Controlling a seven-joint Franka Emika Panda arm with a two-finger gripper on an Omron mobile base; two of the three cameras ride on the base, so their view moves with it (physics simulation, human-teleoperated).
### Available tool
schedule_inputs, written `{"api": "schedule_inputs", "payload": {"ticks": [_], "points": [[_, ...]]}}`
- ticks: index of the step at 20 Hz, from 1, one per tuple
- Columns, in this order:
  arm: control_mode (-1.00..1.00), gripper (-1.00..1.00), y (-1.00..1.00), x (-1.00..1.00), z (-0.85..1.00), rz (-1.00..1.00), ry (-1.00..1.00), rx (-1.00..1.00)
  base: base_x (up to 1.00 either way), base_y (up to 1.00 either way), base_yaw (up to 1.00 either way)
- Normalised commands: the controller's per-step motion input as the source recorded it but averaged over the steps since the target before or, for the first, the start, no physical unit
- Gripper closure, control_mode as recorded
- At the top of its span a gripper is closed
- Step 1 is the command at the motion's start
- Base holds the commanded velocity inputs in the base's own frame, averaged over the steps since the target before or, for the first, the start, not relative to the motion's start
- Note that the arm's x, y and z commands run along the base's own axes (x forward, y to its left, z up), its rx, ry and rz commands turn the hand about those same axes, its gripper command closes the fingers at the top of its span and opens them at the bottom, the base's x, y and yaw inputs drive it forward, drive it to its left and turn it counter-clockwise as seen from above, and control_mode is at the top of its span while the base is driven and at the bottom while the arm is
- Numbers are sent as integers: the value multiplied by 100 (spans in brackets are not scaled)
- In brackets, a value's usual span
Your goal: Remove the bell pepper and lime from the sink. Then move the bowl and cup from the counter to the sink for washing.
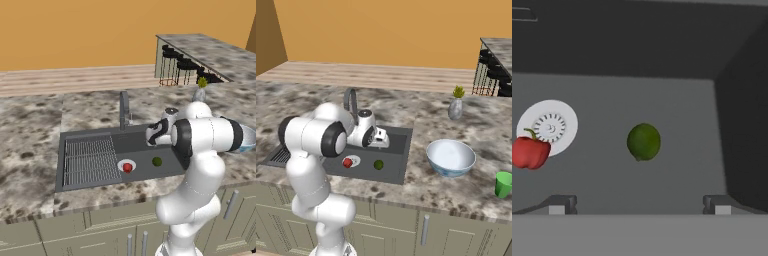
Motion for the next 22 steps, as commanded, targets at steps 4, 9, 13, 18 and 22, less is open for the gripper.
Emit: {"api": "schedule_inputs", "payload": {"ticks": [4,9,13,18,22], "points": [[-100,-100,0,17,-18,-2,0,0,0,0,0],[-100,-100,0,17,-18,-2,0,0,0,0,0],[-100,-100,0,3,-21,-2,1,0,0,0,0],[-100,-100,0,9,-26,-2,2,0,0,0,0],[-100,-100,0,8,-32,-2,6,0,0,0,0]]}}
